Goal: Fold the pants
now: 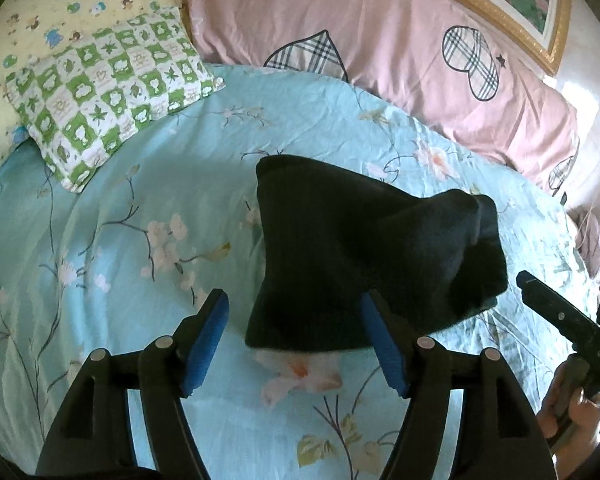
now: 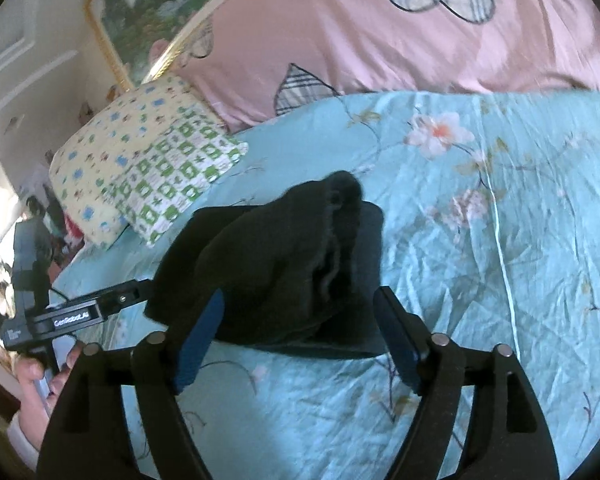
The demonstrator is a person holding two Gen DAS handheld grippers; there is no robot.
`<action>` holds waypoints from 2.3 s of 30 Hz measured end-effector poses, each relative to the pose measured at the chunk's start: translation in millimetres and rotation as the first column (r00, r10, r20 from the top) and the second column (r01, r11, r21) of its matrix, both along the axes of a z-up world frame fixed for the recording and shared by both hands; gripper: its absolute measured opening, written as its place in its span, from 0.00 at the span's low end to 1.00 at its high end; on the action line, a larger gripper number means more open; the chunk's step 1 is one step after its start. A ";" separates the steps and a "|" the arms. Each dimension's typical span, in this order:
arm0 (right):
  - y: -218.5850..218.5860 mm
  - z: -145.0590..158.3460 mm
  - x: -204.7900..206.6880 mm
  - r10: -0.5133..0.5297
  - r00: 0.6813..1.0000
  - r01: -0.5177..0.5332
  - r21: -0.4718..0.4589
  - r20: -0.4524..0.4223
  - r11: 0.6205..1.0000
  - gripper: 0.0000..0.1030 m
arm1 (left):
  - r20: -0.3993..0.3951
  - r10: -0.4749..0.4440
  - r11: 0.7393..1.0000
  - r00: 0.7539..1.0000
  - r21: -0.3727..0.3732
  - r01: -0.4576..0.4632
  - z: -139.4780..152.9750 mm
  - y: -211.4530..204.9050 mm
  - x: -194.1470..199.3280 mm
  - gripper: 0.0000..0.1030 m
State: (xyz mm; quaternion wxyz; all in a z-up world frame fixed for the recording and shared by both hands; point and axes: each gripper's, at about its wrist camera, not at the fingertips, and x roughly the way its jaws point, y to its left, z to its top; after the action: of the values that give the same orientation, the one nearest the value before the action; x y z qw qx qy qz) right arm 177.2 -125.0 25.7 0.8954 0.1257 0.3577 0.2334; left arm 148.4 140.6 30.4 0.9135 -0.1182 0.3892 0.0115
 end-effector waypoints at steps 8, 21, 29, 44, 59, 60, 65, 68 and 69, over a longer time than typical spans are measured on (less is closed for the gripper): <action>14.6 9.0 -22.5 0.068 0.996 -0.064 -0.073 0.053 0.995 0.86 | -0.012 0.015 1.000 1.000 0.006 -0.015 -7.4 2.1 -17.9 0.73; 30.8 -0.3 -40.9 0.087 0.995 -0.077 -0.186 0.047 0.980 0.91 | -0.016 0.019 0.991 1.000 0.131 -0.017 -16.8 -12.8 -34.7 0.79; 34.7 -8.0 -49.3 0.079 0.996 -0.070 -0.194 0.040 0.979 0.93 | -0.010 0.005 0.983 1.000 0.183 -0.003 -19.9 -25.3 -38.7 0.80; 39.1 -13.3 -50.1 0.073 0.996 -0.061 -0.199 0.049 0.978 0.95 | 0.016 0.004 0.980 1.000 0.199 -0.007 -22.3 -27.0 -39.5 0.81; 45.5 -16.1 -45.4 0.079 0.996 -0.067 -0.206 0.048 0.976 0.95 | 0.029 -0.025 0.973 0.999 0.228 0.018 -25.2 -32.8 -34.8 0.82; 46.6 -16.2 -45.1 0.081 0.996 -0.070 -0.205 0.047 0.976 0.95 | 0.027 -0.026 0.974 0.999 0.227 0.019 -25.6 -32.5 -34.0 0.82; 52.1 -15.8 -45.3 0.086 0.995 -0.074 -0.204 0.048 0.976 0.95 | 0.024 -0.025 0.973 0.999 0.229 0.019 -26.6 -30.7 -32.5 0.82; 53.3 -15.6 -45.1 0.087 0.995 -0.076 -0.204 0.048 0.976 0.96 | 0.024 -0.028 0.974 0.999 0.227 0.022 -26.7 -30.7 -31.5 0.83; 53.2 -15.7 -45.2 0.087 0.995 -0.076 -0.203 0.047 0.976 0.96 | 0.025 -0.028 0.973 0.999 0.228 0.022 -26.7 -30.5 -31.2 0.83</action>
State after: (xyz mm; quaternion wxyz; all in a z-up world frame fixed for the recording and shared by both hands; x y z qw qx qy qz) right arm 132.0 -71.8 10.0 0.9029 0.0134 0.3590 0.2361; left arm 117.2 110.1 3.7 0.9264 -0.0079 0.3741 0.0428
